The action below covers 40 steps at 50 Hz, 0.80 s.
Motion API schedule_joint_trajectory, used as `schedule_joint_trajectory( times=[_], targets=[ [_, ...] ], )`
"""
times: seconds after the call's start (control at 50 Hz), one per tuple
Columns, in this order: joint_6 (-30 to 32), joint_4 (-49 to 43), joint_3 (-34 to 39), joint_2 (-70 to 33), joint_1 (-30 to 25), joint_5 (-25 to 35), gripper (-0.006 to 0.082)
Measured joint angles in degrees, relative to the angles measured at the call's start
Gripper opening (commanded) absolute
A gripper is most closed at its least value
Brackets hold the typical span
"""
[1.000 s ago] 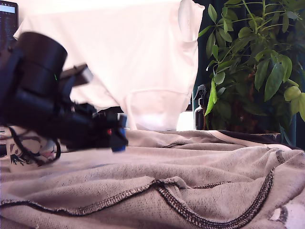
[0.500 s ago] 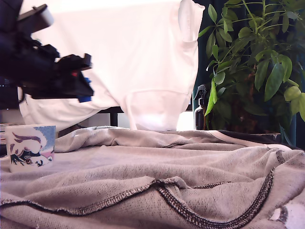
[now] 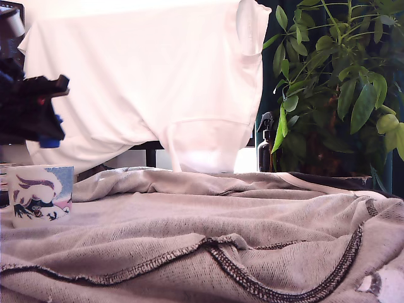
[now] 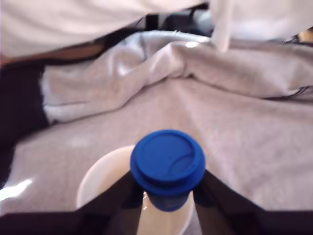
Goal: Pick the blue coffee capsule and place it inside the blue coffee cup
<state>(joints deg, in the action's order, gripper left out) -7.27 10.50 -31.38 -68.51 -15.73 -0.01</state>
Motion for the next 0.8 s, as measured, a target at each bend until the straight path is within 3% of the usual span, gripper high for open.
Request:
schedule_joint_trajectory(
  times=[0.26, 0.32, 0.42, 0.48, 0.8],
  targets=[
    [0.0, -2.9, 0.0, 0.0, 2.0, -0.6, 0.0124],
    [0.0, -3.6, 0.0, 0.0, 2.3, -0.6, 0.0186],
    [0.0, -4.2, 0.0, 0.0, 2.4, -0.5, 0.0394],
    [0.0, -4.5, 0.0, 0.0, 2.4, -0.5, 0.046],
    [0.0, -6.8, 0.0, 0.0, 2.4, 0.3, 0.0508]
  ],
)
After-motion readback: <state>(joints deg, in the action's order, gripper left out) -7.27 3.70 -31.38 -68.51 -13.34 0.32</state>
